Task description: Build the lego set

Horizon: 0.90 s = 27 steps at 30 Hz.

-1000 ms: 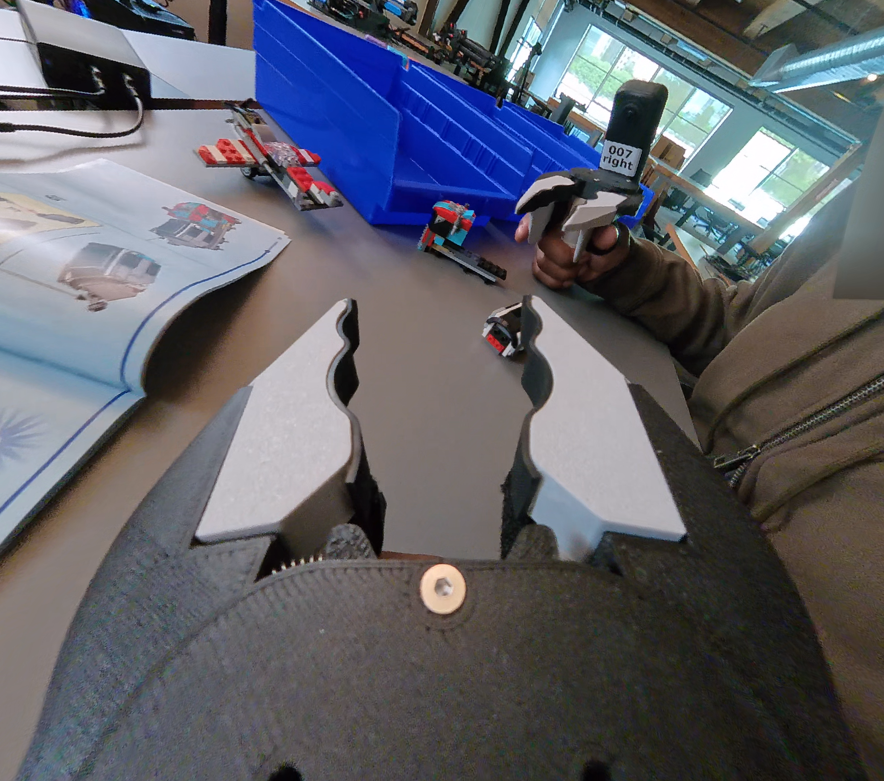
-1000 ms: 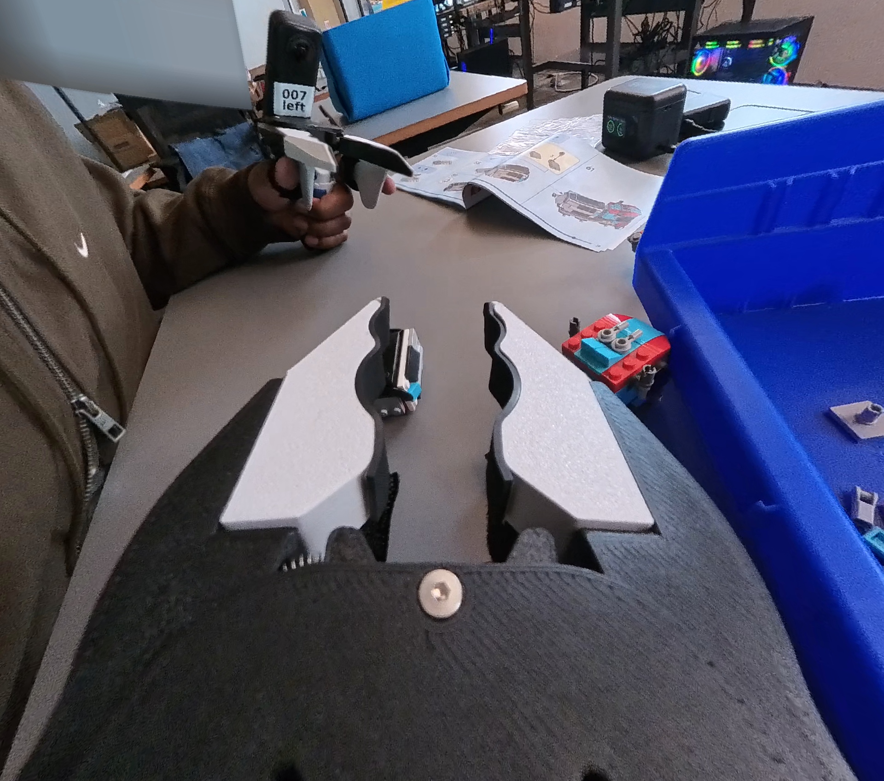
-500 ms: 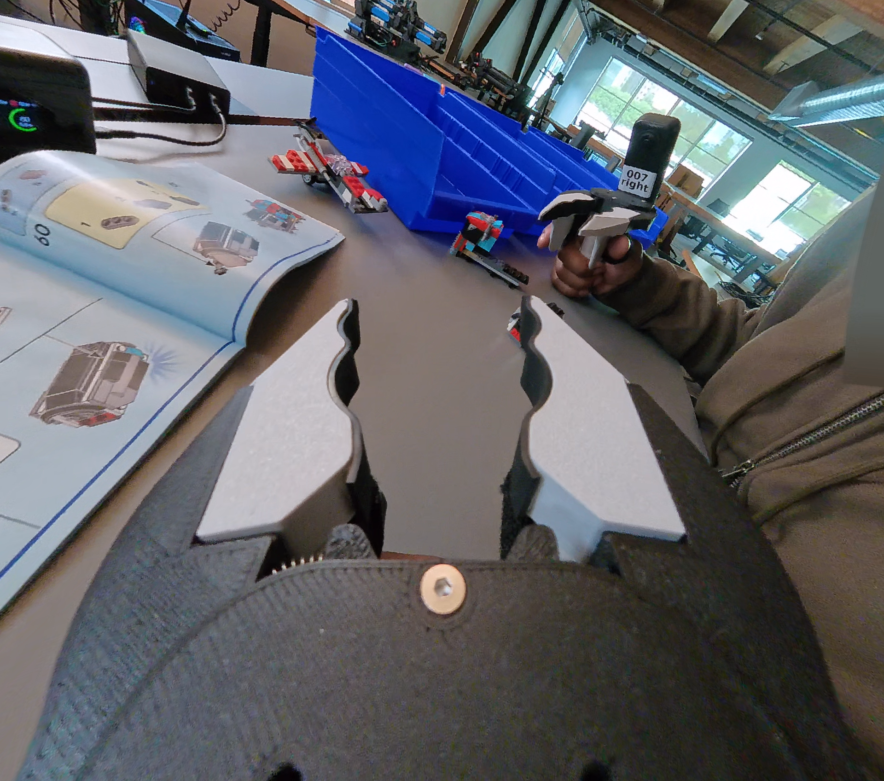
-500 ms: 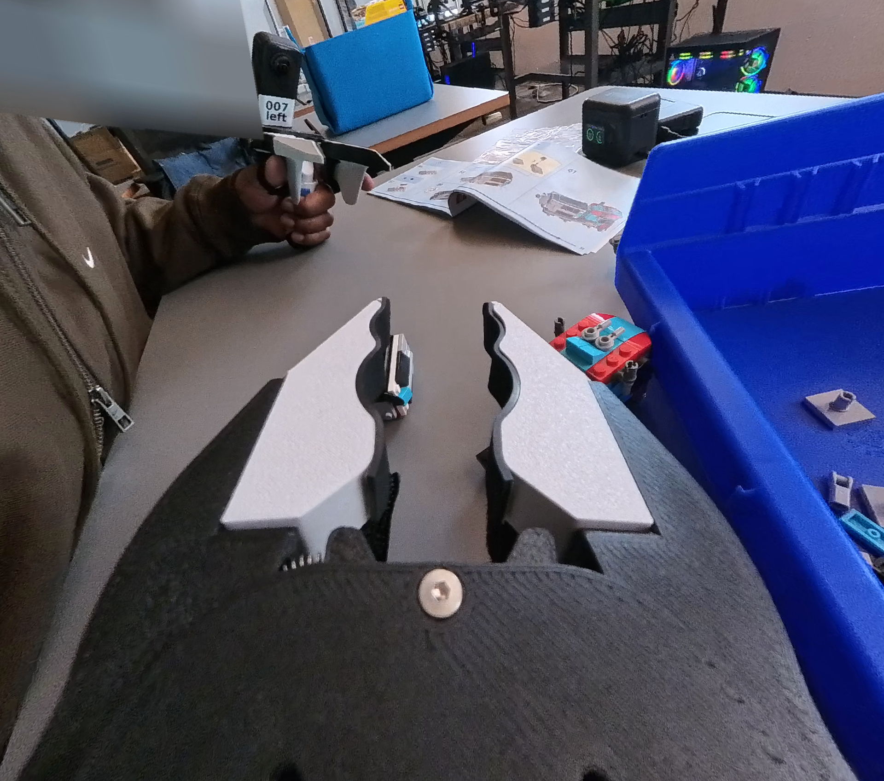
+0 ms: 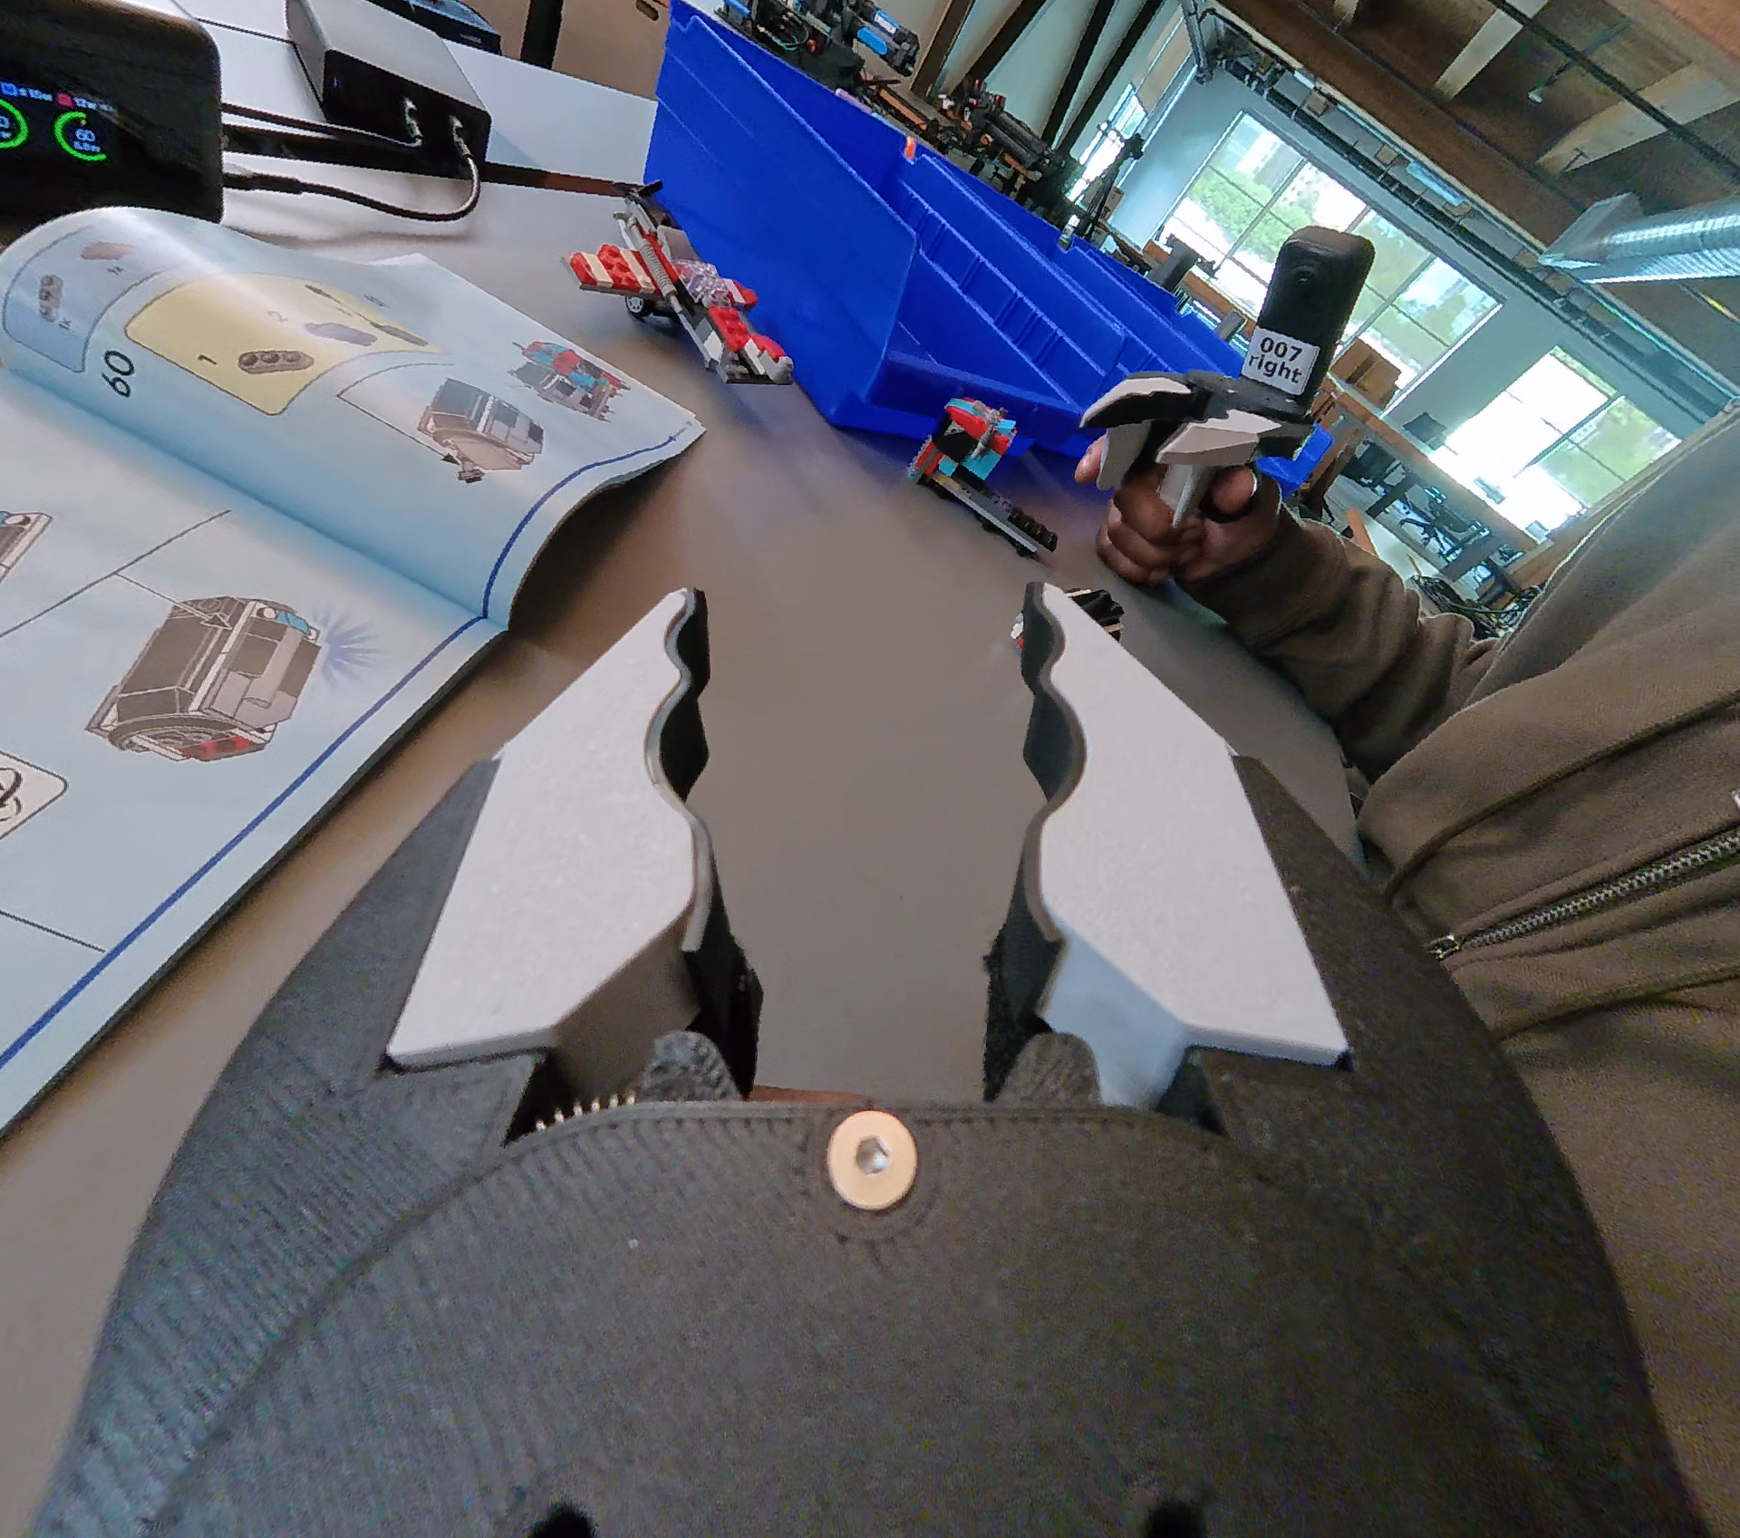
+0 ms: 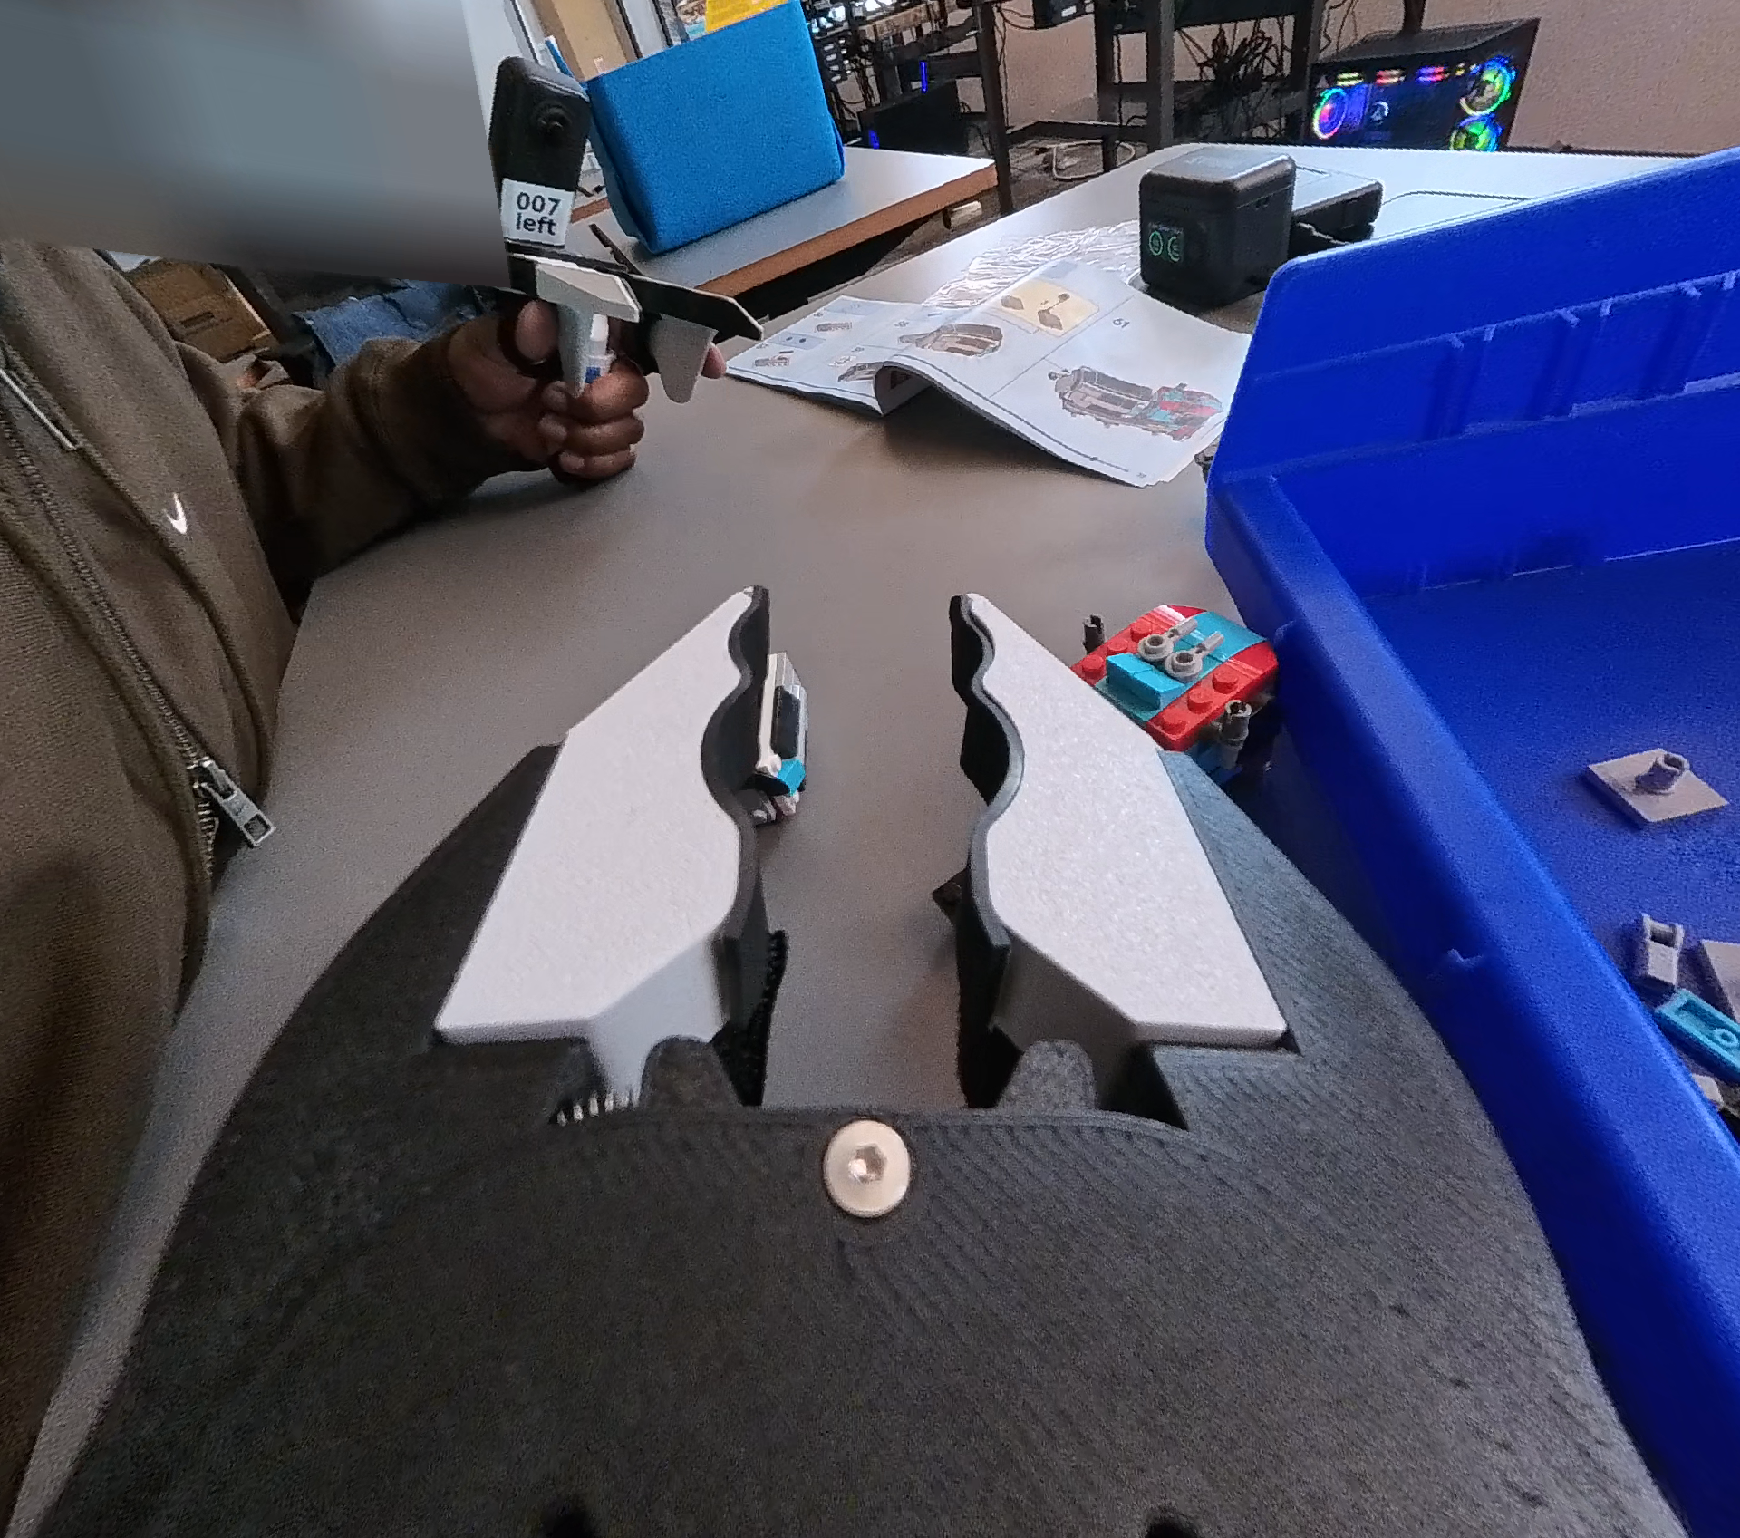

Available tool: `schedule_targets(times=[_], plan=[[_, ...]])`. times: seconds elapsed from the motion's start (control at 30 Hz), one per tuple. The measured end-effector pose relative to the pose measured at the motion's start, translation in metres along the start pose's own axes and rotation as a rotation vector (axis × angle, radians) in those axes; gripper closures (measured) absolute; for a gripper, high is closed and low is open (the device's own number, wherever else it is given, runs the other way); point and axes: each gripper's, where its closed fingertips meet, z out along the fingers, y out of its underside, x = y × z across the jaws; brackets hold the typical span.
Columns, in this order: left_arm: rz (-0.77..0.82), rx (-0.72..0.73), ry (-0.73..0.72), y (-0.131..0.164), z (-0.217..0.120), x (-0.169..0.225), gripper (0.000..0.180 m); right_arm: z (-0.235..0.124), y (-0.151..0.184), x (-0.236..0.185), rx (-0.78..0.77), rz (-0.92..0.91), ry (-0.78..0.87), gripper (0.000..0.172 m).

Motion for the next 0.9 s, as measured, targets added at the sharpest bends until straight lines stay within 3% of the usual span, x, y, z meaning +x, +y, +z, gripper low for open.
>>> schedule_targets(times=[0.9], plan=[[-0.011,-0.034,-0.015,0.0049,0.0010,-0.0016,0.114,0.0050,0.0057,-0.0025,-0.046,0.001,-0.021,0.132]])
